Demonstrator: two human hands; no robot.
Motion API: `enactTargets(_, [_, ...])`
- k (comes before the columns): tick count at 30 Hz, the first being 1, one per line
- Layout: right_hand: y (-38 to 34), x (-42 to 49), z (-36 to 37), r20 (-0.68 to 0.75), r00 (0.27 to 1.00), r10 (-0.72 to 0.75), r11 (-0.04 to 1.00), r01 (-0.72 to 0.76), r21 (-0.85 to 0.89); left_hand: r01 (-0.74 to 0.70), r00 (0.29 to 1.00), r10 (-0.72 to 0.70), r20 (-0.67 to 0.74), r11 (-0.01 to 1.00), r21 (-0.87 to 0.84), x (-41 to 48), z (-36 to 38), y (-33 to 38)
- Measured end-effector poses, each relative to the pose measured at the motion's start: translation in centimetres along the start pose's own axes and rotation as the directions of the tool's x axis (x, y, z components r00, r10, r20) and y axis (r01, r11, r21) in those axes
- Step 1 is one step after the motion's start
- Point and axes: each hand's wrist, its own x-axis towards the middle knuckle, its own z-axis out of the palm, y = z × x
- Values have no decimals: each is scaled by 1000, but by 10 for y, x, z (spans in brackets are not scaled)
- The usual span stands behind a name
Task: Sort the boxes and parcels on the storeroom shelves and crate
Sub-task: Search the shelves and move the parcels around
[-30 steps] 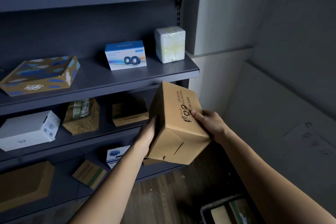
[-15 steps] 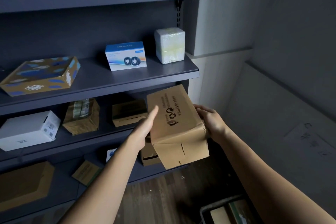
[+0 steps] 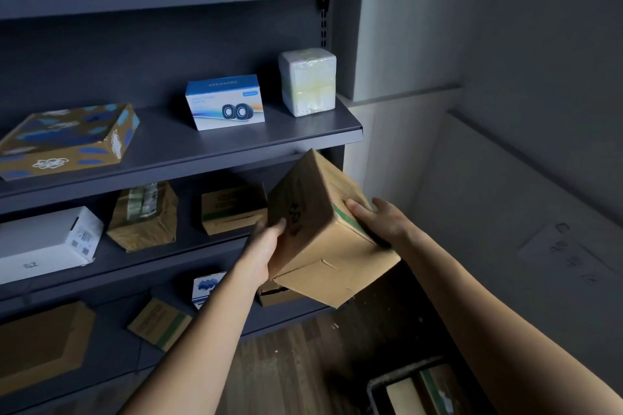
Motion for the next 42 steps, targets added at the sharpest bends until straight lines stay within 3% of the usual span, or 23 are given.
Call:
enactTargets(4, [7,4,-7,-33,999,-2,998,4,60,-31,999,38,-38,983,180,-4,5,11])
enactTargets(8, [1,-2,-13,-98,995,27,922,13,388,14,1000,-18,12,963,267,-17,9,21])
enactTargets(11, [-2,-2,-11,-43,999,1,878,20,478,0,1000,-6,25,969,245,-17,11,19])
enactTargets(17, [0,-2,-3,73,988,-133,922,96,376,57,990,-82,114,976,209,-6,1,14])
enactTargets(24, [2,-3,5,76,991,-106,934,74,350,-54,994,37,103,984,171,-10,-3,16])
enactTargets(28, [1,-4,4,37,999,-27,918,10,397,-88,994,76,78,980,176,-14,-1,15])
enactTargets(34, [9,0,4,38,997,67,874,-77,480,13,990,-8,139,999,-38,-21,2,24])
enactTargets(42, [21,-3,11,55,997,-57,830,17,558,-48,978,57,199,998,-49,-27,0,12])
